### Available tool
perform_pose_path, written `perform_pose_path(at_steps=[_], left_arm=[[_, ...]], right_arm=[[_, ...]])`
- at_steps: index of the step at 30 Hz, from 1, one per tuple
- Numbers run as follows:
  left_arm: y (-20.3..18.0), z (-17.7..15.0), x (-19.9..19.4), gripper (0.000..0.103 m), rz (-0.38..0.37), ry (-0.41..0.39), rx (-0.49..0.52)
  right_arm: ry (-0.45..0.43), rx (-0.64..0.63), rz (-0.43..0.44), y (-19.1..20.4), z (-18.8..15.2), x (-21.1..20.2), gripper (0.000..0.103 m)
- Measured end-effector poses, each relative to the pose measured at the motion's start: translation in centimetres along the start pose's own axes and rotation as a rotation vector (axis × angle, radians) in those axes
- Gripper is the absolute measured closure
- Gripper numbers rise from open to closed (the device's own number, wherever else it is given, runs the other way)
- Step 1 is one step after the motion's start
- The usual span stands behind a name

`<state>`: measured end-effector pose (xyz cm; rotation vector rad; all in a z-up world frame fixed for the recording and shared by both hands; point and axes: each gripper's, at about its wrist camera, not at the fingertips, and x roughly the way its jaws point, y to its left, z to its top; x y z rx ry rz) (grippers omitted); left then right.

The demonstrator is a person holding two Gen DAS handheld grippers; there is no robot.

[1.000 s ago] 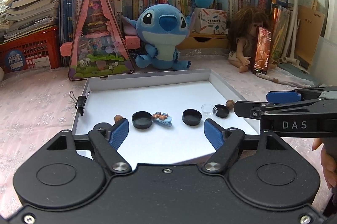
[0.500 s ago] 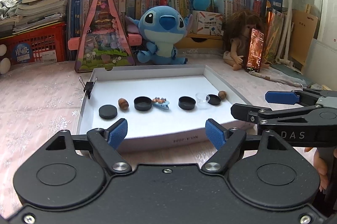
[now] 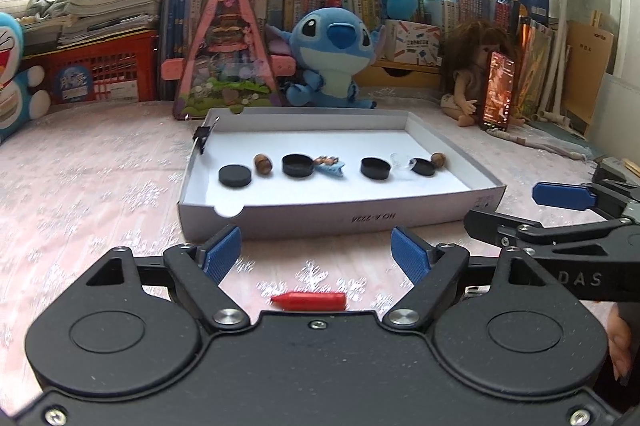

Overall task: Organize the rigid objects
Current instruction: 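Move both open grippers toward the red crayon and black binder clip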

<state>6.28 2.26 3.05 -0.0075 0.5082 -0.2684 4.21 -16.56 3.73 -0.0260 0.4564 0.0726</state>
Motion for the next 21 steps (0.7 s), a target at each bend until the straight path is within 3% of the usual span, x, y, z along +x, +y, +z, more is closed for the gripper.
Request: perform_pose_path(at_steps=[9, 21], left_arm=[[0.3, -1.9, -0.3, 0.022, 0.035, 0.010, -0.025], [-0.4, -3.9, -1.0, 0.022, 0.076, -0.022, -0.012]], right_arm=[[-0.002, 0.033, -0.014, 0.8, -1.9, -0.5, 0.007], [-0.062, 0.049, -0.111, 2.1, -4.0, -2.8, 0.003]])
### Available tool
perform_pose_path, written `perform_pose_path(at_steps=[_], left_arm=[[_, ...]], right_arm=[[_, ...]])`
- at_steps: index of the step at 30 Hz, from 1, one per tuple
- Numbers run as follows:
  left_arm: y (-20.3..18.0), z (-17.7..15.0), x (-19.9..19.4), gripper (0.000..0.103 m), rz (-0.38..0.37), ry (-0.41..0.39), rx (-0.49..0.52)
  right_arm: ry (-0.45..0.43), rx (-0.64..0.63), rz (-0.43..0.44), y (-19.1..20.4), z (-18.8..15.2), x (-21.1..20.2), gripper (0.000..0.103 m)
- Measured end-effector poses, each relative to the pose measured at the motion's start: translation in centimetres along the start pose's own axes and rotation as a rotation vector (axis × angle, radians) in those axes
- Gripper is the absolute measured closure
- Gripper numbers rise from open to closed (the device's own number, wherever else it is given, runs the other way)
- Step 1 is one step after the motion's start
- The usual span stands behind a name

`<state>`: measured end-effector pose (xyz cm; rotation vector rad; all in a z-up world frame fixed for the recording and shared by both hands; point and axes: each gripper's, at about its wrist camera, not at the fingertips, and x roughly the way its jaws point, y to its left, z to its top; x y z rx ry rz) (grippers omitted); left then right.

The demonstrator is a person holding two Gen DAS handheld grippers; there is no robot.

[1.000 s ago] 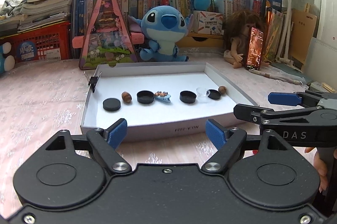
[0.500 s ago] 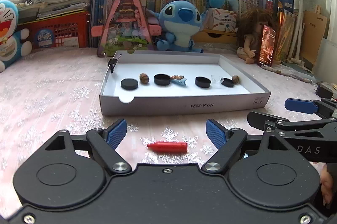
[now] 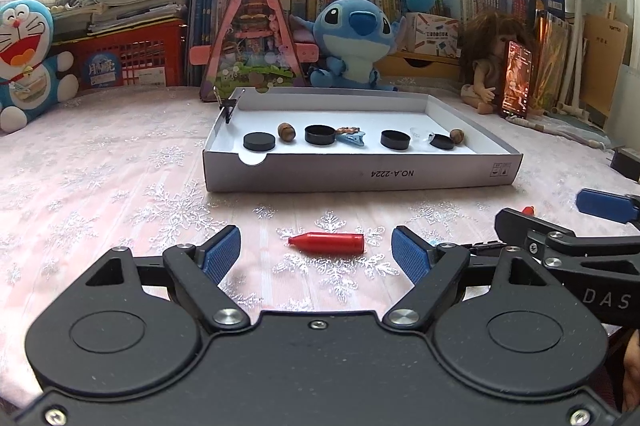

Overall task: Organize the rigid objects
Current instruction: 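Move both open grippers toward the red crayon and black binder clip, then grasp the red crayon with the left gripper while the right gripper grasps the black binder clip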

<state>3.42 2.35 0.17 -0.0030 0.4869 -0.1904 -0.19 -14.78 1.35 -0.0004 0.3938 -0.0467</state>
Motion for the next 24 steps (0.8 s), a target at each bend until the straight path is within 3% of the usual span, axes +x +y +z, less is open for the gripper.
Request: perform_pose_path(at_steps=[24], left_arm=[[-0.10, -0.97, 0.04, 0.021, 0.049, 0.009, -0.015]], right_arm=[[0.003, 0.020, -0.065, 0.68, -0.96, -0.74, 0.001]])
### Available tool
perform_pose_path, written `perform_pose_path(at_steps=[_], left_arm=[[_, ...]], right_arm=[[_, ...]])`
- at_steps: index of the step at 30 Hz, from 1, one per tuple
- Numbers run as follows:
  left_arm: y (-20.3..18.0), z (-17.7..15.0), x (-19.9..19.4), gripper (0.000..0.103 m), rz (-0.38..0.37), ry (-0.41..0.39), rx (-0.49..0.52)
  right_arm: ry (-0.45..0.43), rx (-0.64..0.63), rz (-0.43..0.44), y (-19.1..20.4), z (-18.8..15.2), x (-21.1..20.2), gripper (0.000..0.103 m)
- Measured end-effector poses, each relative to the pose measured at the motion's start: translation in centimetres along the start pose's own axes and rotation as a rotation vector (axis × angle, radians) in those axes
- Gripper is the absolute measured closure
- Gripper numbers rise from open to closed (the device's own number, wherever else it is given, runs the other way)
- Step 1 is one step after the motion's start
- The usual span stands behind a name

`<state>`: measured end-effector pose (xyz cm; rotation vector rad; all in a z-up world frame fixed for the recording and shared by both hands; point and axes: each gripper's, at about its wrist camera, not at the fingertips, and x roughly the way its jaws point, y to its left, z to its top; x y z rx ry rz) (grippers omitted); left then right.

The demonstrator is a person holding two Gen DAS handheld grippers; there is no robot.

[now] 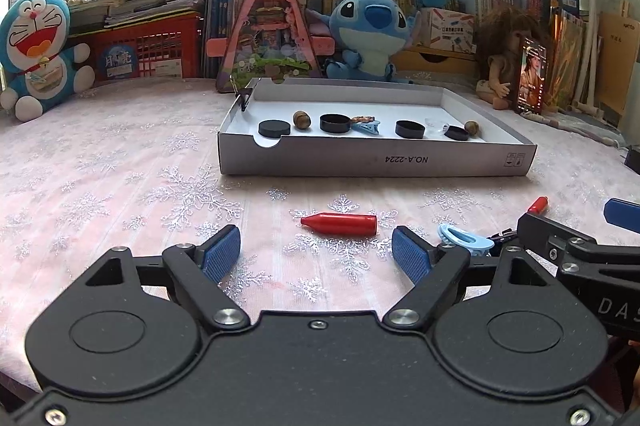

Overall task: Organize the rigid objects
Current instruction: 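Grasp the red crayon with the left gripper while the right gripper grasps the black binder clip, then carry the red crayon and binder clip with both grippers over the tray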

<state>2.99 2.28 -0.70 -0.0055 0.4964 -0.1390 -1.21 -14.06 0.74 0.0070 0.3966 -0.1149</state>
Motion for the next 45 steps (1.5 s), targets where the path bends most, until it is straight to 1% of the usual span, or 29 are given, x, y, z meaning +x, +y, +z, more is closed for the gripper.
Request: perform_pose_path(at_steps=[5, 13, 16, 18, 21, 29, 33, 35, 36, 37, 41, 45], left_arm=[[0.0, -0.1, 0.0, 0.023, -0.003, -0.004, -0.002], [0.0, 0.4, 0.6, 0.029, -0.023, -0.003, -0.008], [-0.1, 0.6, 0.8, 0.035, -0.029, -0.002, -0.005], [-0.2, 0.7, 0.9, 0.043, -0.037, 0.000, -0.005], [-0.3, 0.7, 0.9, 0.051, -0.043, 0.001, 0.001], [-0.4, 0.6, 0.9, 0.061, -0.042, 0.000, 0.011], [-0.5, 0.6, 0.9, 0.061, -0.042, 0.000, 0.014], [-0.5, 0.6, 0.9, 0.065, -0.042, -0.001, 0.016], [-0.5, 0.6, 0.9, 0.070, -0.043, 0.000, 0.016], [-0.5, 0.6, 0.9, 0.070, -0.042, -0.001, 0.017], [-0.6, 0.6, 0.9, 0.071, -0.043, -0.002, 0.022], [-0.5, 0.5, 0.9, 0.070, -0.044, -0.003, 0.021]], right_arm=[[0.005, 0.009, 0.019, 0.1, -0.3, 0.1, 0.004], [0.024, -0.004, 0.044, 0.6, -0.6, 0.5, 0.010], [0.040, -0.014, 0.051, 0.7, -0.7, 0.8, 0.016], [0.053, -0.017, 0.061, 0.7, -0.7, 0.9, 0.022], [0.057, -0.023, 0.073, 0.9, -0.7, 1.0, 0.025], [0.052, -0.033, 0.094, 1.5, -0.4, 1.1, 0.030], [0.060, -0.019, 0.096, 1.7, -0.3, 1.3, 0.035], [0.062, -0.001, 0.105, 1.7, -0.1, 1.4, 0.036], [0.064, 0.008, 0.107, 1.8, -0.1, 1.5, 0.037], [0.066, 0.014, 0.107, 1.8, 0.0, 1.6, 0.037], [0.082, 0.035, 0.100, 2.0, 0.2, 2.1, 0.043], [0.095, 0.052, 0.102, 2.0, 0.1, 2.2, 0.045]])
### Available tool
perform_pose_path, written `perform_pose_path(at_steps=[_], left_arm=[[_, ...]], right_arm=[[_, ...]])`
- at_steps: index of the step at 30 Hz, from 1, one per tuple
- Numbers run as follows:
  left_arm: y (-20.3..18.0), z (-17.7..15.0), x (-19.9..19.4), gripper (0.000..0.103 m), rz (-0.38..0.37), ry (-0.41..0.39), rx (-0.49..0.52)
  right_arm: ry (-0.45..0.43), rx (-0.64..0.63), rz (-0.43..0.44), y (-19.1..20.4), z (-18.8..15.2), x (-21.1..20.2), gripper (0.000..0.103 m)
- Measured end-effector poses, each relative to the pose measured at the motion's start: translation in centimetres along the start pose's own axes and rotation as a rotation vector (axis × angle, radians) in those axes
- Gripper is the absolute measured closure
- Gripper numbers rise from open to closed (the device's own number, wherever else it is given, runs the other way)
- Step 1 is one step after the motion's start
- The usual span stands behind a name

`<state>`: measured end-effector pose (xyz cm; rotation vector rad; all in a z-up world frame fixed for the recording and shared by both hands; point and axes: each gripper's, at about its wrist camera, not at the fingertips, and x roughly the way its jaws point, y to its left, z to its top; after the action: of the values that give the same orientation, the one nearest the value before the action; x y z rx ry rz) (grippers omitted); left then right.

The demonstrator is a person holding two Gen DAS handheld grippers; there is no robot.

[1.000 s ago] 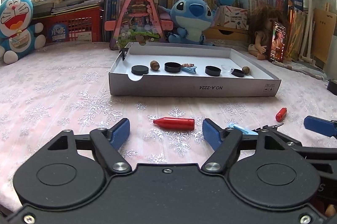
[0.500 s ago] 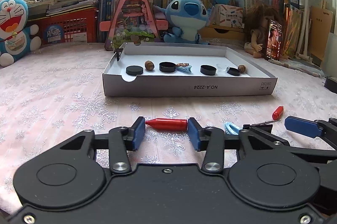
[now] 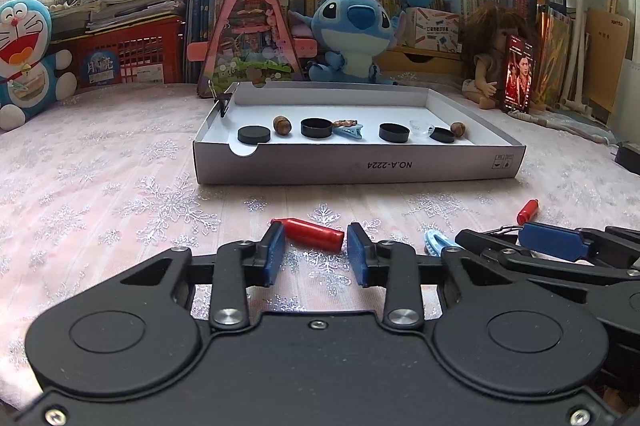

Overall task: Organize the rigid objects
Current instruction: 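Carry the red crayon and binder clip with both grippers over the tray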

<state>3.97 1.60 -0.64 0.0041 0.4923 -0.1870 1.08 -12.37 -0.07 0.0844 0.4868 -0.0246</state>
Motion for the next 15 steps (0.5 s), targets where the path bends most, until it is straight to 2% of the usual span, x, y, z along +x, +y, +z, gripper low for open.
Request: perform_pose_path(at_steps=[2, 3, 6, 9, 13, 15], left_arm=[[0.0, 0.0, 0.0, 0.067, 0.001, -0.006, 0.004], [0.0, 0.0, 0.0, 0.057, 0.001, -0.010, 0.010], [0.2, 0.1, 0.3, 0.047, -0.005, -0.018, 0.040], [0.6, 0.4, 0.9, 0.044, -0.027, -0.002, 0.083], [1.6, 1.0, 1.6, 0.044, -0.087, 0.033, 0.061], [1.7, 1.3, 1.8, 0.047, -0.102, 0.050, 0.079]], right_arm=[[0.001, -0.002, 0.000, 0.0, 0.0, 0.0, 0.045], [0.002, -0.004, 0.000, 0.0, 0.0, 0.0, 0.045], [0.001, -0.009, 0.003, 0.0, -0.1, 0.0, 0.046], [-0.002, -0.022, 0.010, 0.0, -0.2, 0.0, 0.046], [-0.007, -0.048, 0.018, -0.1, -0.4, -0.1, 0.046], [-0.007, -0.051, 0.019, -0.1, -0.4, -0.1, 0.046]])
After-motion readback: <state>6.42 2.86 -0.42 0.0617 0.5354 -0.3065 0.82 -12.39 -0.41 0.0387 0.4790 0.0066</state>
